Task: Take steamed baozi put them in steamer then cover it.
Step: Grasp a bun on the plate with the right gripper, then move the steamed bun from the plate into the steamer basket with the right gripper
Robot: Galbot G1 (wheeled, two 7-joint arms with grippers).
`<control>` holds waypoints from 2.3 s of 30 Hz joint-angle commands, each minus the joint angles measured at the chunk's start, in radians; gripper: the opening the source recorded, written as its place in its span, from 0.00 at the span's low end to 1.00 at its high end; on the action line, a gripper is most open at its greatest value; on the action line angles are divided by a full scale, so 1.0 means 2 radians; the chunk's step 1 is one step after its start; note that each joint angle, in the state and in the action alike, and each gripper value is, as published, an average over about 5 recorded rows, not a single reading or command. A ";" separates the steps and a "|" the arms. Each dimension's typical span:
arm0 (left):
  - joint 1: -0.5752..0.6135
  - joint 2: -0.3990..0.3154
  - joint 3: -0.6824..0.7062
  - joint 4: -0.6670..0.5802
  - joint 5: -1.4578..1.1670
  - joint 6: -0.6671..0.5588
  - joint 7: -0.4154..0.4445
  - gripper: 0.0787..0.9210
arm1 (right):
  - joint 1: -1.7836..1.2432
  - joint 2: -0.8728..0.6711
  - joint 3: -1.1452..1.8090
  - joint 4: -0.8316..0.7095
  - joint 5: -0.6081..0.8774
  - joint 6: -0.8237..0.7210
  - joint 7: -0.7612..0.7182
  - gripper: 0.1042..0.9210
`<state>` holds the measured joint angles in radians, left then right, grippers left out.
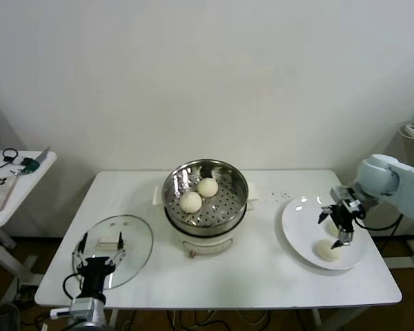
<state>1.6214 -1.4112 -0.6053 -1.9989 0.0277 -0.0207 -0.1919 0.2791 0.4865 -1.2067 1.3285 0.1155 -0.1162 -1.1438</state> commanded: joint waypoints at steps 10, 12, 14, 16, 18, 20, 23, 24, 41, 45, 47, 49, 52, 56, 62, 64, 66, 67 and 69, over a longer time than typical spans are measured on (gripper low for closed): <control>-0.001 -0.004 0.000 0.006 0.005 0.003 -0.002 0.88 | -0.119 0.031 0.102 -0.071 -0.066 0.012 0.012 0.88; -0.001 -0.003 0.000 0.007 0.005 0.003 -0.002 0.88 | -0.119 0.040 0.104 -0.080 -0.066 0.013 0.013 0.88; -0.001 -0.003 0.000 0.008 0.005 0.003 -0.002 0.88 | -0.118 0.047 0.104 -0.087 -0.067 0.013 0.012 0.88; -0.002 -0.004 0.000 0.008 0.005 0.003 -0.002 0.88 | -0.117 0.053 0.103 -0.092 -0.068 0.014 0.012 0.88; -0.002 -0.004 -0.001 0.008 0.005 0.003 -0.002 0.88 | -0.116 0.057 0.101 -0.095 -0.068 0.015 0.010 0.88; -0.002 -0.004 -0.001 0.009 0.005 0.003 -0.002 0.88 | -0.116 0.059 0.099 -0.096 -0.068 0.015 0.008 0.88; -0.002 -0.005 0.000 0.010 0.005 0.003 -0.002 0.88 | -0.118 0.061 0.098 -0.098 -0.069 0.016 0.006 0.88; -0.003 -0.005 0.000 0.011 0.005 0.003 -0.002 0.88 | -0.118 0.062 0.098 -0.100 -0.069 0.016 0.006 0.88; -0.004 -0.005 0.002 0.009 0.006 0.005 -0.002 0.88 | -0.112 0.071 0.101 -0.110 -0.073 0.024 0.000 0.73; -0.003 -0.005 0.002 0.008 0.006 0.005 -0.003 0.88 | -0.088 0.069 0.093 -0.106 -0.064 0.029 -0.001 0.72; -0.002 -0.005 0.002 0.007 0.006 0.005 -0.003 0.88 | -0.062 0.068 0.081 -0.102 -0.058 0.039 -0.002 0.71; -0.002 -0.004 0.002 0.006 0.006 0.005 -0.003 0.88 | -0.020 0.069 0.055 -0.096 -0.051 0.059 -0.006 0.71; -0.002 -0.004 0.002 0.004 0.006 0.005 -0.002 0.88 | 0.064 0.078 -0.005 -0.083 -0.045 0.101 -0.010 0.72; -0.001 -0.004 0.004 0.003 0.007 0.004 -0.002 0.88 | 0.171 0.109 -0.068 -0.074 -0.051 0.162 -0.016 0.72; -0.001 -0.007 0.006 0.001 0.009 0.004 -0.002 0.88 | 0.273 0.173 -0.096 -0.055 -0.060 0.245 -0.036 0.73; -0.001 -0.007 0.007 0.002 0.010 0.004 -0.002 0.88 | 0.288 0.191 -0.095 -0.043 -0.061 0.266 -0.037 0.73; -0.001 -0.008 0.009 0.002 0.011 0.004 -0.002 0.88 | 0.294 0.206 -0.090 -0.029 -0.064 0.283 -0.041 0.73; -0.001 -0.009 0.010 0.002 0.011 0.004 -0.002 0.88 | 0.295 0.214 -0.086 -0.020 -0.065 0.287 -0.044 0.73; -0.002 -0.009 0.012 0.002 0.012 0.004 -0.002 0.88 | 0.295 0.228 -0.081 -0.003 -0.066 0.288 -0.046 0.73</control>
<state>1.6179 -1.4278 -0.5844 -1.9957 0.0498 -0.0126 -0.1962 0.6800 0.8207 -1.3089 1.2417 -0.0093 0.3079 -1.2099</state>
